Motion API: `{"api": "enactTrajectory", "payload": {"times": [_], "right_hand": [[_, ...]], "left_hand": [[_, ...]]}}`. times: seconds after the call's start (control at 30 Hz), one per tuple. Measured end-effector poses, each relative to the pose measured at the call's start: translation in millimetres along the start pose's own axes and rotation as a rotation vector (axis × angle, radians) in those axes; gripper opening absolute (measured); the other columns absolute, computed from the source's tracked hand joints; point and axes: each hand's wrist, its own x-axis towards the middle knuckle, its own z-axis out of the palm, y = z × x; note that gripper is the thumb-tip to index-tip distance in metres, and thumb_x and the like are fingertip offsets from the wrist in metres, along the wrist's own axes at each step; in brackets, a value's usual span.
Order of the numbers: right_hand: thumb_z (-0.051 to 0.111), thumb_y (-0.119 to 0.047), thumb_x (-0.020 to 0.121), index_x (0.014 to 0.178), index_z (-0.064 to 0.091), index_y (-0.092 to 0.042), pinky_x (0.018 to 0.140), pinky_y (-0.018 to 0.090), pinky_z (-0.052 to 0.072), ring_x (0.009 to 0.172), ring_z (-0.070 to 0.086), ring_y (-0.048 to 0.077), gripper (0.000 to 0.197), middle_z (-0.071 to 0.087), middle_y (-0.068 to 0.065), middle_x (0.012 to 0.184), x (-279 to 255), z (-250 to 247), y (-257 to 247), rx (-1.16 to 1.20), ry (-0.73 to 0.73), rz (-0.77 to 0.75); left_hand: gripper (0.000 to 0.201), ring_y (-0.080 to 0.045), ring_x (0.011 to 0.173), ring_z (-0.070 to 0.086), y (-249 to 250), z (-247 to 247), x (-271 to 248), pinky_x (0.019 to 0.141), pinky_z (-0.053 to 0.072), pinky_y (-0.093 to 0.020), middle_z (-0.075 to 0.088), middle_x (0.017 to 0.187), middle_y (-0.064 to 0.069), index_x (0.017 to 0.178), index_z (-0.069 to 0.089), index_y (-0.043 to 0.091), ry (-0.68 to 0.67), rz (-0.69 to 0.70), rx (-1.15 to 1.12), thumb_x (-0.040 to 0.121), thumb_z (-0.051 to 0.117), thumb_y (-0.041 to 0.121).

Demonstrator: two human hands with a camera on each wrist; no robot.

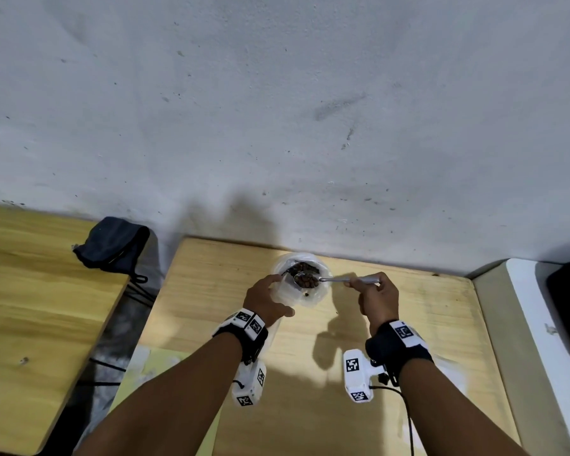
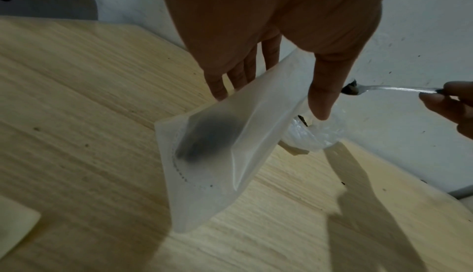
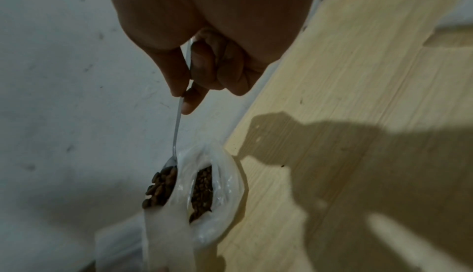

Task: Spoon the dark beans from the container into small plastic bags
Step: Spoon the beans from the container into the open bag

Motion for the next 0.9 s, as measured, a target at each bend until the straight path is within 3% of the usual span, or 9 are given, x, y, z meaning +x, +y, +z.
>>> {"api": "enactTrajectory", "payload": {"times": [0.07, 0.17, 0.37, 0.43, 0.57, 0.73, 0.83, 0.9], "right_hand": [[0.069, -0.002, 0.083, 0.072, 0.048, -0.012, 0.047, 0.025, 0.028, 0.046, 0.032, 0.016, 0.025, 0.056, 0.01, 0.063, -5.4, -0.4, 2.6, -0.022, -0.02, -0.056], [0.072, -0.005, 0.082, 0.067, 0.044, -0.016, 0.053, 0.028, 0.032, 0.051, 0.037, 0.017, 0.034, 0.048, 0.004, 0.062, -11.3, -0.5, 7.5, -0.054, -0.037, -0.126], [0.078, -0.007, 0.08, 0.066, 0.047, -0.016, 0.059, 0.029, 0.038, 0.063, 0.051, 0.016, 0.035, 0.059, -0.004, 0.066, -23.7, 5.0, 5.8, -0.15, -0.062, -0.292], [0.078, -0.008, 0.08, 0.067, 0.051, -0.015, 0.064, 0.032, 0.044, 0.071, 0.06, 0.02, 0.031, 0.067, -0.006, 0.072, -25.5, 6.5, 7.2, -0.171, -0.073, -0.313], [0.079, -0.008, 0.079, 0.068, 0.054, -0.015, 0.062, 0.03, 0.044, 0.072, 0.063, 0.013, 0.028, 0.07, -0.009, 0.074, -28.1, 8.6, 7.6, -0.177, -0.072, -0.329], [0.08, -0.013, 0.077, 0.067, 0.053, -0.018, 0.065, 0.032, 0.042, 0.058, 0.05, 0.016, 0.029, 0.06, -0.003, 0.064, -25.7, 8.1, 6.3, 0.028, 0.111, -0.161], [0.078, -0.017, 0.066, 0.06, 0.055, -0.018, 0.057, 0.034, 0.036, 0.049, 0.039, 0.021, 0.024, 0.049, 0.004, 0.056, -24.6, 9.8, 6.3, 0.031, 0.196, 0.023], [0.076, -0.018, 0.067, 0.06, 0.056, -0.015, 0.053, 0.032, 0.034, 0.042, 0.037, 0.022, 0.022, 0.046, 0.005, 0.05, -24.8, 12.9, 7.4, -0.048, 0.202, 0.117]], "left_hand": [[0.081, -0.021, 0.116, 0.054, -0.9, 1.0, -1.0, 0.084, 0.045, -0.024, 0.057, 0.13, -0.003, 0.127, 0.054, 0.024, 0.007, 0.0, -0.003, 0.055, 0.088, 0.015], [0.082, -0.021, 0.118, 0.053, -1.1, 1.4, -2.0, 0.089, 0.047, -0.028, 0.056, 0.131, -0.003, 0.129, 0.054, 0.024, 0.006, -0.004, 0.005, 0.055, 0.088, 0.016], [0.084, -0.022, 0.118, 0.053, 0.9, 2.2, -4.5, 0.09, 0.047, -0.028, 0.054, 0.133, -0.002, 0.13, 0.052, 0.024, -0.003, -0.014, -0.008, 0.054, 0.088, 0.019], [0.089, -0.022, 0.118, 0.053, 3.2, 2.0, -5.7, 0.093, 0.047, -0.03, 0.054, 0.134, -0.002, 0.131, 0.051, 0.023, -0.012, -0.01, 0.002, 0.05, 0.089, 0.024], [0.099, -0.022, 0.117, 0.054, 5.8, 1.0, -8.0, 0.093, 0.047, -0.031, 0.055, 0.132, -0.001, 0.13, 0.052, 0.025, -0.016, -0.01, -0.015, 0.036, 0.082, 0.036], [0.103, -0.021, 0.116, 0.054, 5.8, 0.2, -11.2, 0.092, 0.047, -0.031, 0.053, 0.132, 0.0, 0.13, 0.05, 0.026, -0.026, -0.006, -0.029, 0.032, 0.078, 0.041], [0.108, -0.021, 0.117, 0.052, 5.2, -1.0, -15.0, 0.094, 0.047, -0.032, 0.051, 0.133, 0.0, 0.131, 0.049, 0.025, -0.033, 0.001, -0.042, 0.029, 0.077, 0.044], [0.105, -0.02, 0.116, 0.053, 4.8, -1.9, -18.1, 0.093, 0.047, -0.03, 0.051, 0.132, 0.0, 0.13, 0.049, 0.025, -0.026, 0.004, -0.051, 0.031, 0.079, 0.041]]}}
